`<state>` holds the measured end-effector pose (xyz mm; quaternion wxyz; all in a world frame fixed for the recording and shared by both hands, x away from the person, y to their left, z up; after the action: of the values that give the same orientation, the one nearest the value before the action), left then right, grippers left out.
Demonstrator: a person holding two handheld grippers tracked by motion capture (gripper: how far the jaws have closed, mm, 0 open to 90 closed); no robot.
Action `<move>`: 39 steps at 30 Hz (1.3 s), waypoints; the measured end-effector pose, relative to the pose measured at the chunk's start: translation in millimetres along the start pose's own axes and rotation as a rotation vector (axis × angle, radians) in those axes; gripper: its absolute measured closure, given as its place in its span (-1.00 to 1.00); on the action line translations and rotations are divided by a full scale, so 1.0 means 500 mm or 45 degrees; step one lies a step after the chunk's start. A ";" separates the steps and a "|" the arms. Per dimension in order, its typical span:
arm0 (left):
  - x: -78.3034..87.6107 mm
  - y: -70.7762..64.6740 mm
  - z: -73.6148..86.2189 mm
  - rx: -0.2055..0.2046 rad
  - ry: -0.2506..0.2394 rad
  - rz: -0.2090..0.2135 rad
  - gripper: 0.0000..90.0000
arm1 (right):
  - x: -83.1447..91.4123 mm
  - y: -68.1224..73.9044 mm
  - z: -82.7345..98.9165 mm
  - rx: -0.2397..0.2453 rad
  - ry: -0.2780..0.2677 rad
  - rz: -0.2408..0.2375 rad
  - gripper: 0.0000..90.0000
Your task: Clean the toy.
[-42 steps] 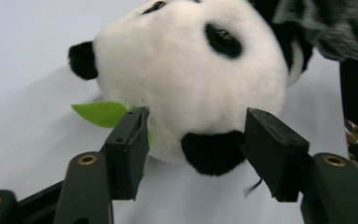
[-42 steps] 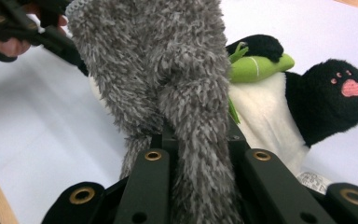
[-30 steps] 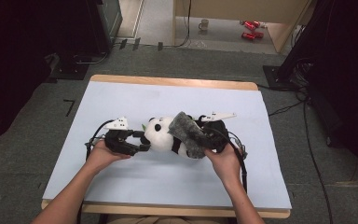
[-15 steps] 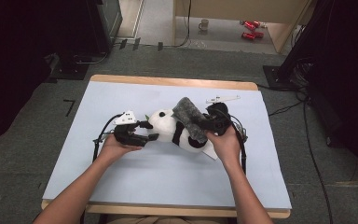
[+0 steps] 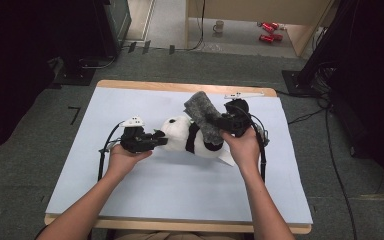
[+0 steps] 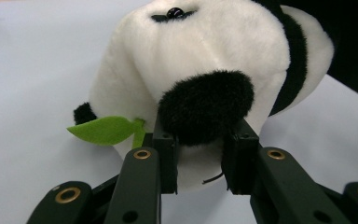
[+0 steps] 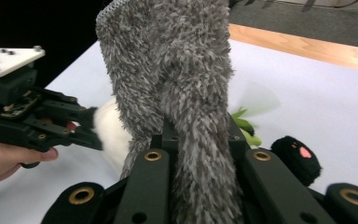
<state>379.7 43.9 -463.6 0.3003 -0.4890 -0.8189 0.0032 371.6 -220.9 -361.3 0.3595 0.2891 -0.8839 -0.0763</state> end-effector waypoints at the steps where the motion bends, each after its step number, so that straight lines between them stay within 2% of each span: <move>1: 0.006 -0.001 -0.002 0.055 -0.003 -0.005 0.59 | 0.001 0.009 -0.002 0.011 0.001 -0.006 0.74; 2: 0.012 -0.001 -0.003 0.095 -0.007 -0.007 0.60 | 0.001 0.020 -0.003 0.021 0.004 -0.012 0.74; 3: 0.020 0.000 -0.004 0.160 -0.022 -0.016 0.60 | 0.001 0.028 -0.004 0.031 0.006 -0.018 0.74; 4: 0.024 -0.001 -0.003 0.184 -0.022 -0.025 0.60 | -0.001 0.040 -0.005 0.043 0.008 -0.025 0.74; 5: 0.026 -0.006 -0.001 0.187 -0.011 -0.046 0.60 | -0.004 0.048 -0.004 0.047 0.012 -0.032 0.74; 6: 0.026 -0.012 0.000 0.167 -0.006 -0.062 0.60 | -0.014 0.062 -0.001 0.060 0.023 -0.044 0.74; 8: 0.024 -0.021 -0.001 0.159 -0.021 -0.076 0.60 | -0.041 0.085 0.008 0.074 0.061 -0.058 0.74; 13: 0.022 -0.029 0.001 0.146 -0.024 -0.111 0.59 | -0.105 0.117 0.034 0.073 0.106 -0.097 0.74; 16: 0.023 -0.021 0.008 0.174 -0.012 -0.121 0.58 | -0.134 0.128 0.045 0.074 0.109 -0.090 0.74; 19: 0.022 -0.017 0.009 0.179 -0.003 -0.125 0.58 | -0.147 0.122 0.053 0.121 0.113 -0.039 0.74; 22: 0.021 -0.015 0.009 0.157 0.004 -0.127 0.58 | -0.145 0.103 0.059 0.143 0.120 0.000 0.74; 24: 0.021 -0.012 0.009 0.150 0.001 -0.112 0.58 | -0.136 0.090 0.065 0.148 0.135 0.035 0.74; 27: 0.019 -0.009 0.007 0.127 0.003 -0.100 0.59 | -0.120 0.071 0.068 0.156 0.141 0.051 0.75; 31: 0.020 -0.001 0.009 0.135 0.006 -0.089 0.59 | -0.092 0.055 0.063 0.179 0.111 0.098 0.75; 35: 0.020 0.001 0.010 0.133 0.011 -0.085 0.59 | -0.061 0.025 0.056 0.151 0.072 0.150 0.75; 36: 0.019 0.001 0.010 0.132 0.008 -0.082 0.59 | -0.051 0.012 0.054 0.124 0.062 0.164 0.76; 39: 0.018 -0.002 0.009 0.123 0.006 -0.083 0.59 | -0.037 -0.008 0.054 0.088 0.050 0.159 0.76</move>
<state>373.7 51.8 -462.8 0.3254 -0.4472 -0.8325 0.0317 365.9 -215.8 -393.4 0.3706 0.2472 -0.8951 -0.0177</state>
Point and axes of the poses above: each handheld gripper's, and its own axes: x roughly backward along the jaws, z roughly out of its underside, y roughly to its left, the point moved 4 cm from there along -x, roughly forward along the jaws, and after that the axes turned 4 degrees about -x, right-handed, at the moved point
